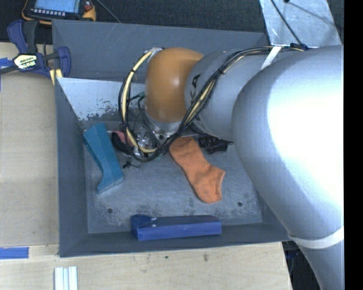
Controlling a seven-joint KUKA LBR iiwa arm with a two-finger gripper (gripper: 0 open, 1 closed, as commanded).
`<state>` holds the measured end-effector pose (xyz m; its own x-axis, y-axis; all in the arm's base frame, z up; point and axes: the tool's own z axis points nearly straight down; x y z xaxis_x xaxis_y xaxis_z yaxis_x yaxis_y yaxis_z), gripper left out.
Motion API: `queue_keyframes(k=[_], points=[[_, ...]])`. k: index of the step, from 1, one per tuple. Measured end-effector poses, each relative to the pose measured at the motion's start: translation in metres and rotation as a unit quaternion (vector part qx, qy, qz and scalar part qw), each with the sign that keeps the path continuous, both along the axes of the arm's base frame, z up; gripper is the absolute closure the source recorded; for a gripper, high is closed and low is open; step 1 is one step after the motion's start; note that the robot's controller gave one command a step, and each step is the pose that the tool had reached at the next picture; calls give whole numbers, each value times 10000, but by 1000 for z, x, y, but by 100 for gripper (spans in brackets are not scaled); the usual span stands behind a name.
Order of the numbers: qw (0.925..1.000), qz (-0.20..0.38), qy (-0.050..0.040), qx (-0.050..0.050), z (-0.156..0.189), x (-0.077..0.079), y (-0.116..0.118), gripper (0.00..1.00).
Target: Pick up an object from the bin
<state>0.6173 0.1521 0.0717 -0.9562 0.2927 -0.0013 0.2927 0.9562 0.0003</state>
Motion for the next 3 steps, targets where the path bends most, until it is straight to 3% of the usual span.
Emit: queue_keyframes(k=[3], points=[[10000, -1, 46, -8, 41, -2, -1, 100]])
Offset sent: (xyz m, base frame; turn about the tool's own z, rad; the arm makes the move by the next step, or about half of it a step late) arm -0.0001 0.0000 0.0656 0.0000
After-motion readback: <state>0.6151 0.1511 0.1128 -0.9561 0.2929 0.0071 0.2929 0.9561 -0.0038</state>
